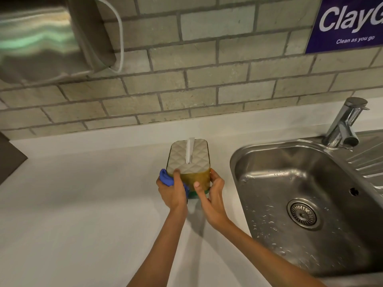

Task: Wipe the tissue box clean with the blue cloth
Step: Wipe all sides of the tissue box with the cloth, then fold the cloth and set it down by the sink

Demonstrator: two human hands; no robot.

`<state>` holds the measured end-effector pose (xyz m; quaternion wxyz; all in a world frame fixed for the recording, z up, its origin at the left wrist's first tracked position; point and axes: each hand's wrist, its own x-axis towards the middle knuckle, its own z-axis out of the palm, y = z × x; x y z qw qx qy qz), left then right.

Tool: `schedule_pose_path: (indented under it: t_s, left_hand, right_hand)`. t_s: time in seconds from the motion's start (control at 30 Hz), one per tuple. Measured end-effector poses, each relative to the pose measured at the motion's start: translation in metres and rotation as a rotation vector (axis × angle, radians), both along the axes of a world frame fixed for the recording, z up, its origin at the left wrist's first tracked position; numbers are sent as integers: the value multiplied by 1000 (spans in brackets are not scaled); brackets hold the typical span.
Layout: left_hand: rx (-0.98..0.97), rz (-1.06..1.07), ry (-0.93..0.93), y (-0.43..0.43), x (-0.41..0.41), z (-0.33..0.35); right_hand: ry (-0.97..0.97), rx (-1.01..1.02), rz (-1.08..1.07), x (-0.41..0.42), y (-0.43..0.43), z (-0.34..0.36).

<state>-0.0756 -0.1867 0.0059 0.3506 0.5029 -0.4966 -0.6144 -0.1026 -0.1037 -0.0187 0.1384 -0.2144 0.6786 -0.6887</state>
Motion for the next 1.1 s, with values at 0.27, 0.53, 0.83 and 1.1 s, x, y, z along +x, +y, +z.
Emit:
schedule_pose_path:
  t_s: [0.27,0.53,0.83,1.1]
  left_hand:
    - [18,56,-23,-8,3,1]
    - [564,-99,269,-11,43,11]
    - [773,-568,374,36,85,34]
    - [676,-674,237,65,101,27]
  right_hand:
    - [70,39,48,17,2,-10]
    - [157,189,99,14,24,4]
    - [454,413,180,52,61,30]
    - [281,407,239,54,85,35]
